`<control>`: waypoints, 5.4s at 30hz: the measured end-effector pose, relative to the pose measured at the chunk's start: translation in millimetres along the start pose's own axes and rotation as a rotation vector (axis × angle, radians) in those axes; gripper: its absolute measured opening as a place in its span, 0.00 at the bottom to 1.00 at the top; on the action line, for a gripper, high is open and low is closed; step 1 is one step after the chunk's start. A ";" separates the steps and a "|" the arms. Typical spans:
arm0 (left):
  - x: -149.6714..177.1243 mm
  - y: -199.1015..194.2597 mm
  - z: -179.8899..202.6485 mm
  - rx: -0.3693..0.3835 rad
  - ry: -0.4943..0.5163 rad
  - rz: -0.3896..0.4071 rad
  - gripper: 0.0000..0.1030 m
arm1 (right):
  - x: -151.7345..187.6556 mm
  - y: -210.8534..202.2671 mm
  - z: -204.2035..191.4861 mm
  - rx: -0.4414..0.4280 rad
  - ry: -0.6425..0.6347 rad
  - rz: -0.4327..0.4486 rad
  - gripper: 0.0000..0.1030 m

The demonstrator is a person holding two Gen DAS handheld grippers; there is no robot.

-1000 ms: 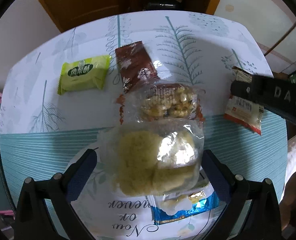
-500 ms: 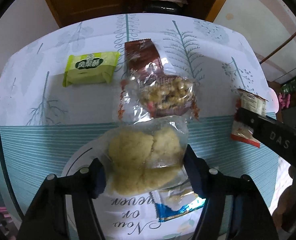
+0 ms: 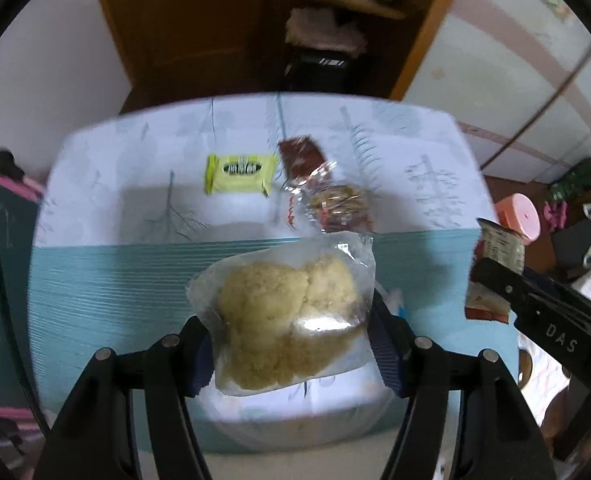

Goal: Organize snacks
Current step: 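Carry the puffed snack bag and LIPO bag over the tray with both tools, then open both tools to drop the puffed snack bag and LIPO bag into the tray, then move both tools back over the blue wrapper and brown packets on the table, then grasp the blue wrapper with the right tool while the left tool grasps the clear nut bag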

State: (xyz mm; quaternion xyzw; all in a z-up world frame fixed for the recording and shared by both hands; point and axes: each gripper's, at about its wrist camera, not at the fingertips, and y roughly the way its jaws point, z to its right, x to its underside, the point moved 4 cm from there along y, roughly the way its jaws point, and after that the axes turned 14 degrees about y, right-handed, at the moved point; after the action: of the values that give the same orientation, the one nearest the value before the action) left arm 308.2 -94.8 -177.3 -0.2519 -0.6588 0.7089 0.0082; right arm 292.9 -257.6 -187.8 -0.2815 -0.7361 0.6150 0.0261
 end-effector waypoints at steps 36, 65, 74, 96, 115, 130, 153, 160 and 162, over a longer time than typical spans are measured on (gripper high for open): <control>264.2 -100.2 44.7 -0.004 0.266 -0.001 0.63 | 264.7 -117.8 -21.9 -0.167 -0.199 0.012 0.47; 248.7 -115.7 51.0 -0.119 0.312 0.095 0.85 | 263.1 -114.4 -12.0 -0.125 -0.132 0.007 0.63; 230.3 -130.6 38.9 -0.112 0.283 0.138 0.85 | 250.8 -121.0 -12.7 -0.133 -0.127 0.024 0.63; 120.5 -144.5 -13.6 -0.210 0.289 0.227 0.85 | 137.9 -108.2 -19.8 -0.132 -0.033 0.010 0.63; 27.4 -70.8 -47.5 -0.233 0.356 0.225 0.85 | 80.4 56.5 -28.4 -0.131 0.398 -0.352 0.63; 18.3 -67.9 -58.4 -0.190 0.285 0.204 0.85 | 66.1 91.8 -69.6 0.080 0.239 -0.265 0.39; -56.1 22.1 16.5 -0.163 0.393 0.028 0.85 | 7.1 59.9 27.3 0.053 0.241 -0.163 0.22; -63.2 77.2 27.0 -0.066 0.255 -0.071 0.85 | -4.9 59.0 42.2 0.020 0.236 -0.152 0.22; -65.3 89.5 26.9 -0.042 0.203 -0.094 0.85 | -3.8 61.2 42.3 0.009 0.228 -0.157 0.22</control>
State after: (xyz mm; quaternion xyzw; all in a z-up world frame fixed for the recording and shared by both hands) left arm 383.9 -154.1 -238.5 -0.2913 -0.6804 0.6645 0.1028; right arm 303.3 -291.8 -253.2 -0.2909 -0.7455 0.5782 0.1590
